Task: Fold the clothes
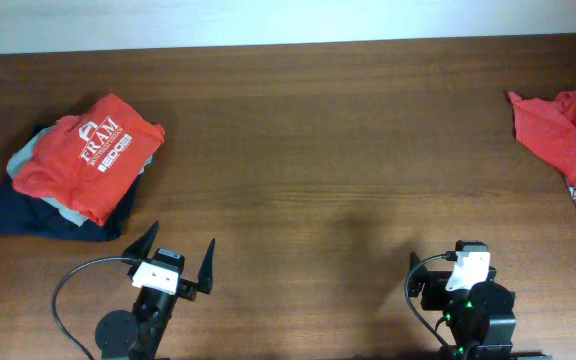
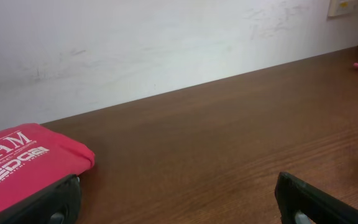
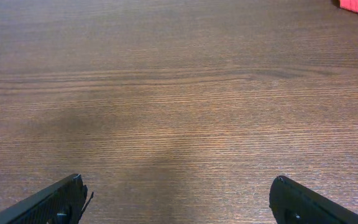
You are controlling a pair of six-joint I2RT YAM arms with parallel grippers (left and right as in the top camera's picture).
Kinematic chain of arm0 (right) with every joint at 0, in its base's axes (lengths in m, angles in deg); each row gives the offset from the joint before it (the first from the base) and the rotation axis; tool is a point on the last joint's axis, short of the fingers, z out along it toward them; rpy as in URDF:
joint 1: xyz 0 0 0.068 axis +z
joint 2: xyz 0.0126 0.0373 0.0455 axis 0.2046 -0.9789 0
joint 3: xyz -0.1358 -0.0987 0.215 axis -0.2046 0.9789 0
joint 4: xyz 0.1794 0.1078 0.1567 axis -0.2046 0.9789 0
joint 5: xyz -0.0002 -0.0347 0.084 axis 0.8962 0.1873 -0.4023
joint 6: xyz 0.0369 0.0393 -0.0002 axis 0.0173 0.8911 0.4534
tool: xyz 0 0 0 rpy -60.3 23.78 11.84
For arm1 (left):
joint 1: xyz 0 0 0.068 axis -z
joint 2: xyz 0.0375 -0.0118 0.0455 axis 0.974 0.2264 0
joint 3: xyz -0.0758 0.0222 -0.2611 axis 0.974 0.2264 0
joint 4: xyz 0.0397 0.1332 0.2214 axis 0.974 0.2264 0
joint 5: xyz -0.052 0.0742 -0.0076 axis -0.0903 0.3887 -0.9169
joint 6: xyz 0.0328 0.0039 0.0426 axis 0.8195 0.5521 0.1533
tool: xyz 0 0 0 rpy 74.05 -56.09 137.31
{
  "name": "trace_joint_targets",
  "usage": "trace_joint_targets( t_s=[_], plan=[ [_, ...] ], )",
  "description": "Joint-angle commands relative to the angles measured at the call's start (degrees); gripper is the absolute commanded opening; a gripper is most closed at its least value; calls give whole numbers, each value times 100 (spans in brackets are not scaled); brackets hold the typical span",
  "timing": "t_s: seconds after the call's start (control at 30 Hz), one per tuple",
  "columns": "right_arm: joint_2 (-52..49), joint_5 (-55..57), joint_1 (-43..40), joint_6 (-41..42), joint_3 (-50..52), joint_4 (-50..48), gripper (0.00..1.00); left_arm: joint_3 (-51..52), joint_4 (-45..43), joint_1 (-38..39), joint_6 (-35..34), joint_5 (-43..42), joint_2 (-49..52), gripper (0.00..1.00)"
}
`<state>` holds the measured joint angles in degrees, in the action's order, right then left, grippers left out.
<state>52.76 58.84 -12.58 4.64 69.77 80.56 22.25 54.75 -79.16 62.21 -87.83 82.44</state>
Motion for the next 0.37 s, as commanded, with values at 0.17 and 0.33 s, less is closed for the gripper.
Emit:
trace_joint_targets(
  t_s=[0.17, 0.33],
  plan=[
    [17, 70, -42, 17, 33, 4, 99, 46, -7, 26, -31, -81, -42, 99],
    [17, 70, -42, 17, 33, 4, 99, 46, -7, 26, -33, -81, -42, 99]
  ],
)
